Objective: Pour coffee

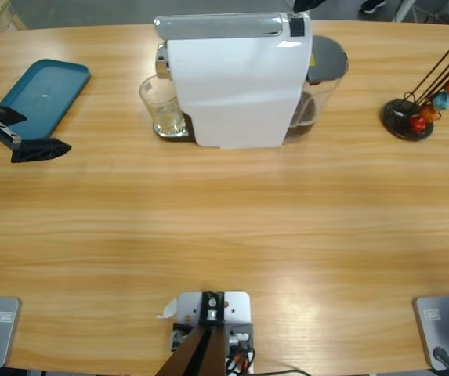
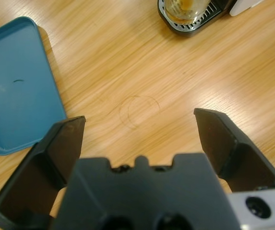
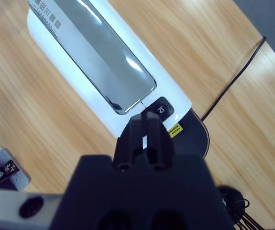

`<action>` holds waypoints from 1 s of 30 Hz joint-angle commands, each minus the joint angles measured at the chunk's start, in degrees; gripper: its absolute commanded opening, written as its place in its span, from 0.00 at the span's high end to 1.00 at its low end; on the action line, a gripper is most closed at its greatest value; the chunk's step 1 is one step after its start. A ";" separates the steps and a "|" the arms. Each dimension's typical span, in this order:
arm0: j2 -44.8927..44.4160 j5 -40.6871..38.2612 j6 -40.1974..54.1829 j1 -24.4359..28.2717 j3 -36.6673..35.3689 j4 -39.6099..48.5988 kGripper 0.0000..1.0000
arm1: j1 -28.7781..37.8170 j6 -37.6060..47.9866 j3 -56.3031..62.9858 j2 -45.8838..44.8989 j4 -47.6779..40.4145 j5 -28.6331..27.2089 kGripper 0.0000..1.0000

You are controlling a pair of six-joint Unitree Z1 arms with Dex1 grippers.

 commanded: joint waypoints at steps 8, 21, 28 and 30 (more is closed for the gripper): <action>2.55 0.33 -0.69 -0.38 1.58 -0.53 0.00 | 0.69 -1.74 -4.23 5.89 2.56 0.86 1.00; 2.81 0.24 -0.69 -0.38 1.56 -0.53 0.00 | -1.24 -1.65 -4.28 4.98 2.54 -2.23 1.00; 2.85 0.24 -0.69 -0.38 1.54 -0.53 0.00 | -1.50 -1.56 -3.81 4.80 2.49 -2.29 1.00; 2.85 0.24 -0.69 -0.38 1.54 -0.53 0.00 | -1.50 -1.56 -3.58 4.72 2.45 -2.20 1.00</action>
